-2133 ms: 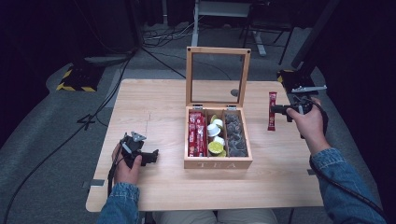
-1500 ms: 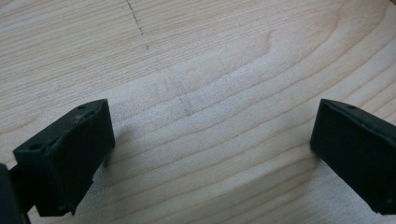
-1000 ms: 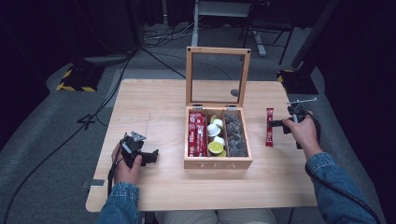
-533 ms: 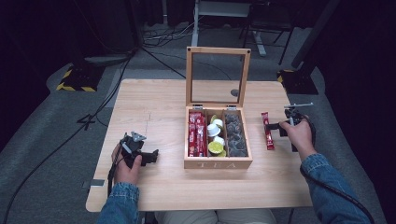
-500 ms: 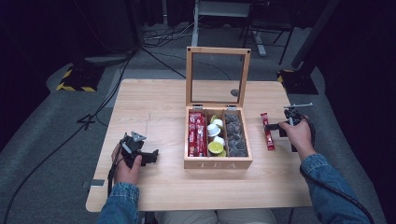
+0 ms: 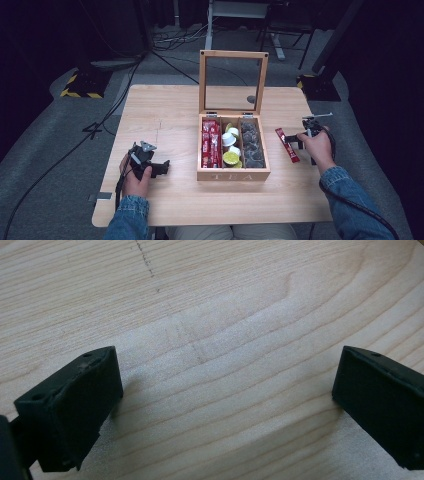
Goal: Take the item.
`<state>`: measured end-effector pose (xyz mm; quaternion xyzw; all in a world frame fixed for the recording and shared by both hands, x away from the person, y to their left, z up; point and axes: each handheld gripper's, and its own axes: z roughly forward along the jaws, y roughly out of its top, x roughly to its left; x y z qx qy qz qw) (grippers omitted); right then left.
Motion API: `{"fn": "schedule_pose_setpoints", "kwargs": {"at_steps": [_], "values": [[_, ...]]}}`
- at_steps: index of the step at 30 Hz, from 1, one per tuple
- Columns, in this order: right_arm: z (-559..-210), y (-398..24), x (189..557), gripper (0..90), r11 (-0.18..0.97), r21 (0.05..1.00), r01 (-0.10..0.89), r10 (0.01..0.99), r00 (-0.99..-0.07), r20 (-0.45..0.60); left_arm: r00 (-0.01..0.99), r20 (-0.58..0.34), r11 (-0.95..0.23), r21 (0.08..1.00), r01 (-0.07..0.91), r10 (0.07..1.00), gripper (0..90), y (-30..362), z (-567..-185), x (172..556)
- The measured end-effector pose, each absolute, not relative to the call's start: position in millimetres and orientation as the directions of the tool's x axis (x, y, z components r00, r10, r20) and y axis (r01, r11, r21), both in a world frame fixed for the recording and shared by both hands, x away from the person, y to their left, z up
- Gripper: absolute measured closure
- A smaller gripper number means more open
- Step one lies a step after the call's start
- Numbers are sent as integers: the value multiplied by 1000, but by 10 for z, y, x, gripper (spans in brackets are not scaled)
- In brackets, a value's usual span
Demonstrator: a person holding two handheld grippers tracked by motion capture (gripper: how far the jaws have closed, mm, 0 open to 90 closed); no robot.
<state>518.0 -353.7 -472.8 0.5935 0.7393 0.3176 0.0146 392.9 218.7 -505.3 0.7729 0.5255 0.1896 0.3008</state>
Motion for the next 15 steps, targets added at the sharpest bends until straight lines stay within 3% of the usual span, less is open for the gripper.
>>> {"fn": "schedule_pose_setpoints", "kwargs": {"at_steps": [15], "values": [[-4474,-3549,5148,534,118,626,771,877,-377,298,376,-23,-266,664,698,927,1,2187,-5053,3929]]}}
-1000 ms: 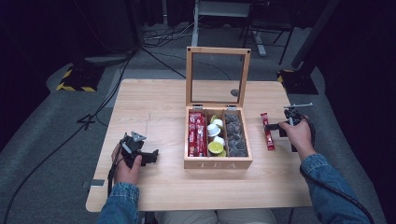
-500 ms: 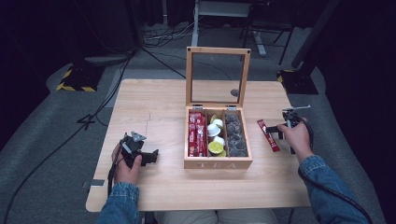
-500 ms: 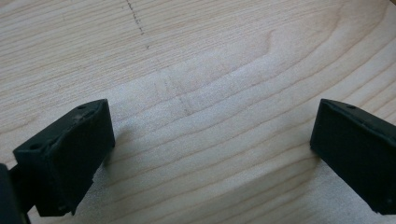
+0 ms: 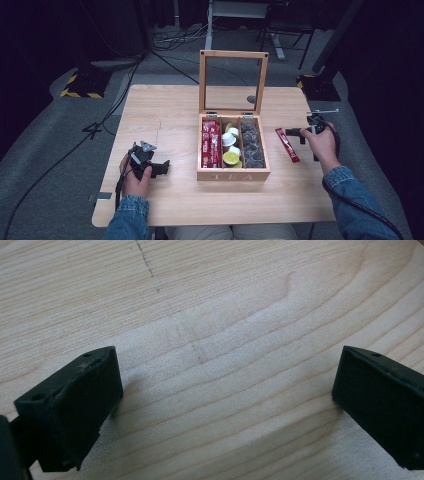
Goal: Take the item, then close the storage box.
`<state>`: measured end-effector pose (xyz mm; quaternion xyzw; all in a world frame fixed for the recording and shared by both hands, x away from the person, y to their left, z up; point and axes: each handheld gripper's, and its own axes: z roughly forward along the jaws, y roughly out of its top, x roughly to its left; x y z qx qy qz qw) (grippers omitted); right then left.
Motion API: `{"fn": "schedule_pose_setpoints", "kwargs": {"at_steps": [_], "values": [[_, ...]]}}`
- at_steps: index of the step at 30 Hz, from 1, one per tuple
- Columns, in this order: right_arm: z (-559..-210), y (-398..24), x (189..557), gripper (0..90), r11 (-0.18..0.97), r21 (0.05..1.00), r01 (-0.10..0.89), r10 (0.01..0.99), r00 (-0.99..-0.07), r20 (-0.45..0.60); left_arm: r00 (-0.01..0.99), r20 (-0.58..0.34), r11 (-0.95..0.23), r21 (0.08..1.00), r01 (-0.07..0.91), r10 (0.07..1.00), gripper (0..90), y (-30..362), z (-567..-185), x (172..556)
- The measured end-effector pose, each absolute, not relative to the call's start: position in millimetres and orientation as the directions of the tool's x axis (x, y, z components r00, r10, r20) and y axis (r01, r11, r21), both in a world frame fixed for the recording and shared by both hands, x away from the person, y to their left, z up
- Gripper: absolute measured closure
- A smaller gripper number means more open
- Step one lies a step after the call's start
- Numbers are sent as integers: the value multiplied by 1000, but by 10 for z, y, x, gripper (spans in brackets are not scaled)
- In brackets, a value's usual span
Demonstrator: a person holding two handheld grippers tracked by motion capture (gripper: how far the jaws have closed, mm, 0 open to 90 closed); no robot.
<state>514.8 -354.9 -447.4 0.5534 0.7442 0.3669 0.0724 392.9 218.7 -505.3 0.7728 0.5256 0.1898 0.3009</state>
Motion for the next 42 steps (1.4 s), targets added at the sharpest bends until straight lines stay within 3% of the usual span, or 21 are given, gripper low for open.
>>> {"fn": "schedule_pose_setpoints", "kwargs": {"at_steps": [8,26,42], "values": [[-4159,-3480,5096,455,156,732,664,855,-462,236,376,-23,-267,664,698,926,1,2187,-5053,3929],[-3468,-3161,5074,379,223,827,516,774,-610,172,377,-23,-267,666,697,926,1,2188,-5054,3927],[-3128,-2913,5348,352,217,874,434,740,-658,143,378,-23,-268,666,696,926,1,2189,-5054,3927]]}}
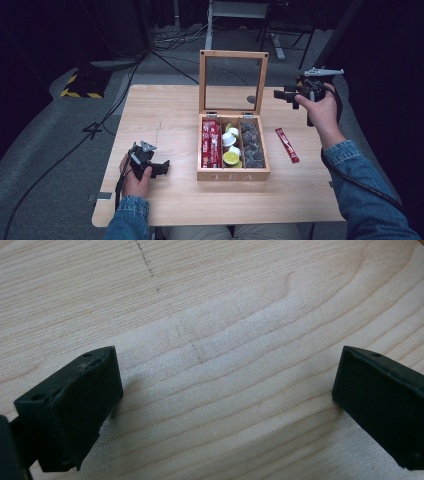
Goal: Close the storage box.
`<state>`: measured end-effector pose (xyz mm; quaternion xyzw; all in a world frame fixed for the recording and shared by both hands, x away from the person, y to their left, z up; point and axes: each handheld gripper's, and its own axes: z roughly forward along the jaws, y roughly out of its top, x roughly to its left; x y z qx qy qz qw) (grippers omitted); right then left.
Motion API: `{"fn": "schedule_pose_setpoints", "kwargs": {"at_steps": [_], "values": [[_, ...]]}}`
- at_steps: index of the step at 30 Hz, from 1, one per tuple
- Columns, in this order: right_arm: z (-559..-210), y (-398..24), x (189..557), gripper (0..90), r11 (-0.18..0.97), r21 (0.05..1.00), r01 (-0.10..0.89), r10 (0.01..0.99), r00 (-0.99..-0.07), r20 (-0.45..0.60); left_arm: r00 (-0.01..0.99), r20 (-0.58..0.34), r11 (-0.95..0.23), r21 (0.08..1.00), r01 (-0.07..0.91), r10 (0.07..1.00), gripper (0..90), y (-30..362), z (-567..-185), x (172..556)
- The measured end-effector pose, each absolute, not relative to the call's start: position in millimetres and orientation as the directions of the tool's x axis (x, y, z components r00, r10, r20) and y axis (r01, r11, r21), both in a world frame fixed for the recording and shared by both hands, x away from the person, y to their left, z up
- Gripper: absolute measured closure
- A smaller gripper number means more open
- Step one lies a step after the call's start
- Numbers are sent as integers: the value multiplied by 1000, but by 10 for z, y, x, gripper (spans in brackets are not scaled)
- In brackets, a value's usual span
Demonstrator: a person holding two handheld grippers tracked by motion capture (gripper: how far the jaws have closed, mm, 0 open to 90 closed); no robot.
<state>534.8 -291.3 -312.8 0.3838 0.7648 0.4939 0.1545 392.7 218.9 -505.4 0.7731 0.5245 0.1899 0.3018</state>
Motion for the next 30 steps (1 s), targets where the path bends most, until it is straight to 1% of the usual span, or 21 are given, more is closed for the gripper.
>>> {"fn": "schedule_pose_setpoints", "kwargs": {"at_steps": [4,13,23,30], "values": [[-3073,-2849,5516,352,195,884,425,731,-664,157,377,-22,-267,667,696,926,2,2187,-5055,3924],[-3038,-2753,5779,352,189,890,415,738,-658,150,374,-18,-268,665,697,927,4,2185,-5053,3918],[-3164,-2579,6138,352,187,889,418,743,-653,151,366,-22,-260,665,700,930,4,2183,-5054,3909],[-3272,-2476,6264,354,189,882,431,745,-648,157,367,-23,-260,665,701,930,4,2183,-5054,3909]]}}
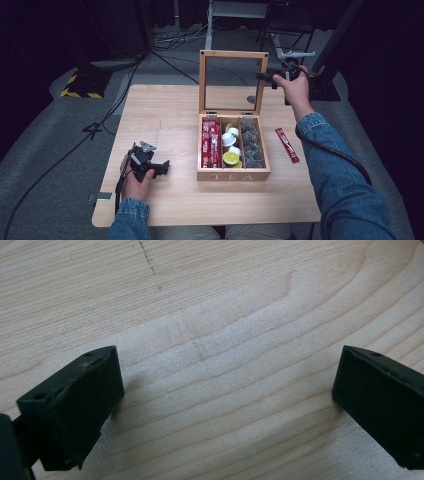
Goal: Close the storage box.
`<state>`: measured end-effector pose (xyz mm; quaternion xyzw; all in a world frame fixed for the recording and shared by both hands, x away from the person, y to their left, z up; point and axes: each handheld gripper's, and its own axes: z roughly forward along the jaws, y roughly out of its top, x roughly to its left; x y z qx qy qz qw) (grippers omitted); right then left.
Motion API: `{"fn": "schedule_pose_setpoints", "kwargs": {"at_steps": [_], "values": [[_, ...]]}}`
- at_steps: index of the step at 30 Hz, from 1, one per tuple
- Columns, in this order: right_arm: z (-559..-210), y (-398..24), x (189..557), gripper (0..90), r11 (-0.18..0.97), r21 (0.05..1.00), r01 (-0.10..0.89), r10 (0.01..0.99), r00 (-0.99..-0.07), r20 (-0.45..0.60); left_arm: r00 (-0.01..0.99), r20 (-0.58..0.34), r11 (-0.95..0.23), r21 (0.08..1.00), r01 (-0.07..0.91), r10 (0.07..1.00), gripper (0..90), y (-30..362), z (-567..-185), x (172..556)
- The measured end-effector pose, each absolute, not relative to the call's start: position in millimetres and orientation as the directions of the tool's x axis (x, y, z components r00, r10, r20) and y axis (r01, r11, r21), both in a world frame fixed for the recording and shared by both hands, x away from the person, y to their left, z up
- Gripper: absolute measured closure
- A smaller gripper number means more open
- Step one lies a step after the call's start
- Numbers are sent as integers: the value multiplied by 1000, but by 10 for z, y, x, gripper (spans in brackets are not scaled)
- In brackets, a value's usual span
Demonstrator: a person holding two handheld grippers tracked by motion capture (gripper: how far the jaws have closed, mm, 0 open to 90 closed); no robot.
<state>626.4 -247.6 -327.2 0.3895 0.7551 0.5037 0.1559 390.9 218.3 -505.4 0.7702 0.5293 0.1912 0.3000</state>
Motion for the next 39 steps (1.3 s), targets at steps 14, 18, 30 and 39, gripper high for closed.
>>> {"fn": "schedule_pose_setpoints", "kwargs": {"at_steps": [14,18,30,39], "values": [[-3356,-2347,6305,365,182,876,447,737,-652,180,365,-22,-259,665,701,931,4,2182,-5053,3908],[-3336,-2348,6270,365,179,878,444,739,-649,178,365,-22,-259,665,701,931,4,2182,-5053,3909],[-3175,-2391,5986,370,202,892,404,718,-681,146,366,-22,-261,663,702,930,4,2183,-5052,3909],[-3011,-2437,5689,439,249,897,365,699,-709,95,367,-22,-261,663,701,930,2,2183,-5052,3913]]}}
